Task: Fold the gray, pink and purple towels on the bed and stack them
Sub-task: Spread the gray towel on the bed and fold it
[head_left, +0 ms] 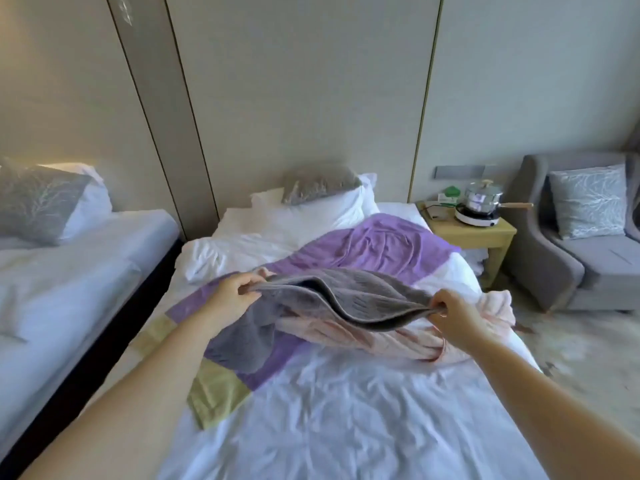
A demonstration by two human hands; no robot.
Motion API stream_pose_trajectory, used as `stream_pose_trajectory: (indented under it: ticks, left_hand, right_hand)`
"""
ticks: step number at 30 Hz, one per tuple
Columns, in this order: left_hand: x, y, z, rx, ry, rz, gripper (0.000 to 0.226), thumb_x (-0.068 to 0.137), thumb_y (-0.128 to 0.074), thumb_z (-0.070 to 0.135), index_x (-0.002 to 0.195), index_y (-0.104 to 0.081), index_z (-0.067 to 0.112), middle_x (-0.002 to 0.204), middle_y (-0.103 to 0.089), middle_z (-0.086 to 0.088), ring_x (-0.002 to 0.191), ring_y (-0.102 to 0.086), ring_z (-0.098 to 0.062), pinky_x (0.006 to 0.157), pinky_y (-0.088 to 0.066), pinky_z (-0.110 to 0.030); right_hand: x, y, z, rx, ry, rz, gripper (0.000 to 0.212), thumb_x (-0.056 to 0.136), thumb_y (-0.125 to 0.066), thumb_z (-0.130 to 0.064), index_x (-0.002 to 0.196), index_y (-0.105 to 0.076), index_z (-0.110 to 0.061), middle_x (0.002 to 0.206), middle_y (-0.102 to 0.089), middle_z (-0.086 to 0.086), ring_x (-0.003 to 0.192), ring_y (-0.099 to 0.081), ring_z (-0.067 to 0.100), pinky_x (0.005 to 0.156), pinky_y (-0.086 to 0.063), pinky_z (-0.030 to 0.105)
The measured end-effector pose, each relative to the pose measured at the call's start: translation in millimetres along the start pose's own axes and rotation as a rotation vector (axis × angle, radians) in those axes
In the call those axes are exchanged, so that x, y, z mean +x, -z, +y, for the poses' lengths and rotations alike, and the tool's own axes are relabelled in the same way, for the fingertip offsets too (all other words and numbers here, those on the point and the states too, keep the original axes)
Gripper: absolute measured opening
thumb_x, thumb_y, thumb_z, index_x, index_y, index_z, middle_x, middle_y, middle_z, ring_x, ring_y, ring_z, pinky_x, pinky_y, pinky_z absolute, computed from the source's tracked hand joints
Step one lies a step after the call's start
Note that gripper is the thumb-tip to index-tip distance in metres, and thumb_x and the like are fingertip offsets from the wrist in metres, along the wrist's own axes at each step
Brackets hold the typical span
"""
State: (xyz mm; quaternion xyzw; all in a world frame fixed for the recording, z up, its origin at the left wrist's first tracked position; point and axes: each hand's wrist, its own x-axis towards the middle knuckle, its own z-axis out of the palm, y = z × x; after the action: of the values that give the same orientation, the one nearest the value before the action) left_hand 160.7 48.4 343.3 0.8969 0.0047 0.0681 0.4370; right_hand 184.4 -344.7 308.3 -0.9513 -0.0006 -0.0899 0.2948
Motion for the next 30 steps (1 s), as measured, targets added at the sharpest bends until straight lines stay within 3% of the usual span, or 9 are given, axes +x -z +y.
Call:
stream_pose_trajectory:
  ticks: [1, 4, 6, 9, 13, 18, 22, 26, 30]
  left_hand:
    - [-18.7, -10.9, -19.9, 0.013, 0.032, -0.06, 0.023, 0.087, -0.059, -0.002, 0.091, -0.067, 0.019, 0.101, -0.066, -0.003, 0.096, -0.059, -0.019, 0.082, -0.044, -0.027]
    - [-71.5, -44.6, -78.3, 0.085, 0.113, -0.231, 0.029, 0.081, -0.062, -0.013, 0.079, -0.07, 0.015, 0.088, -0.067, -0.013, 0.086, -0.06, -0.025, 0.079, -0.046, -0.029]
    - [-104.5, -66.4, -112.3, 0.155, 0.155, -0.335, 0.028, 0.077, -0.062, -0.017, 0.08, -0.073, 0.009, 0.079, -0.063, -0.009, 0.077, -0.058, -0.023, 0.069, -0.044, -0.018]
    - [-147.4, -94.4, -151.0, 0.238, 0.185, -0.456, 0.026, 0.076, -0.063, -0.017, 0.089, -0.075, 0.001, 0.082, -0.061, -0.004, 0.068, -0.056, 0.0, 0.061, -0.038, -0.005]
    - [-198.7, -121.6, -186.1, 0.244, 0.321, -0.486, 0.028, 0.08, -0.066, -0.003, 0.099, -0.061, 0.018, 0.09, -0.059, -0.005, 0.084, -0.055, -0.02, 0.078, -0.043, -0.028]
    - [-253.5, -139.2, -208.7, 0.419, 0.283, -0.584, 0.018, 0.084, -0.067, 0.012, 0.099, -0.068, 0.021, 0.097, -0.062, 0.002, 0.095, -0.06, -0.019, 0.076, -0.042, -0.025]
    - [-297.6, -152.9, -204.6, 0.537, 0.309, -0.685, 0.017, 0.086, -0.065, 0.022, 0.101, -0.069, 0.029, 0.109, -0.06, 0.002, 0.104, -0.059, -0.021, 0.09, -0.046, -0.033]
    - [-343.9, -170.4, -188.8, 0.648, 0.359, -0.863, 0.013, 0.084, -0.061, 0.034, 0.093, -0.064, 0.043, 0.112, -0.064, 0.013, 0.108, -0.058, -0.014, 0.095, -0.045, -0.033]
    - [-394.4, -188.7, -187.8, 0.717, 0.298, -0.707, 0.022, 0.089, -0.056, 0.033, 0.106, -0.063, 0.046, 0.119, -0.059, 0.013, 0.116, -0.053, -0.017, 0.095, -0.041, -0.035]
  right_hand:
    - [-22.3, -13.9, 13.3, -0.053, -0.021, -0.063, 0.012, 0.077, -0.071, -0.011, 0.078, -0.059, -0.013, 0.087, -0.061, 0.011, 0.081, -0.057, 0.031, 0.07, -0.039, 0.018]
    - [-86.7, -50.8, 50.1, -0.151, -0.133, -0.269, 0.019, 0.076, -0.074, -0.017, 0.073, -0.056, -0.023, 0.098, -0.065, 0.007, 0.093, -0.058, 0.034, 0.08, -0.046, 0.034]
    - [-128.2, -71.0, 72.0, -0.199, -0.201, -0.335, 0.025, 0.075, -0.075, -0.022, 0.069, -0.053, -0.031, 0.103, -0.063, 0.001, 0.102, -0.053, 0.03, 0.082, -0.045, 0.033]
    - [-182.3, -94.1, 99.3, -0.294, -0.271, -0.374, 0.018, 0.076, -0.075, -0.027, 0.074, -0.058, -0.033, 0.105, -0.063, -0.003, 0.114, -0.046, 0.024, 0.083, -0.041, 0.03]
    - [-237.2, -110.3, 129.4, -0.375, -0.289, -0.362, 0.016, 0.076, -0.073, -0.027, 0.073, -0.06, -0.034, 0.106, -0.053, -0.014, 0.12, -0.034, 0.023, 0.093, -0.029, 0.035]
    - [-286.8, -119.0, 156.4, -0.663, -0.179, -0.391, 0.01, 0.081, -0.066, -0.035, 0.075, -0.062, -0.042, 0.104, -0.047, -0.019, 0.118, -0.029, 0.019, 0.099, -0.013, 0.035]
    - [-324.7, -117.6, 181.2, -0.829, -0.062, -0.468, 0.003, 0.085, -0.059, -0.037, 0.084, -0.06, -0.039, 0.095, -0.058, -0.019, 0.109, -0.04, 0.012, 0.09, -0.013, 0.034]
    - [-369.9, -106.8, 212.1, -0.838, -0.097, -0.553, 0.004, 0.085, -0.059, -0.039, 0.083, -0.056, -0.038, 0.093, -0.06, -0.018, 0.106, -0.043, 0.012, 0.083, -0.017, 0.033]
    - [-407.8, -106.7, 236.4, -0.771, -0.114, -0.596, 0.018, 0.09, -0.052, -0.028, 0.096, -0.061, -0.042, 0.103, -0.062, -0.018, 0.109, -0.043, 0.014, 0.085, -0.026, 0.033]
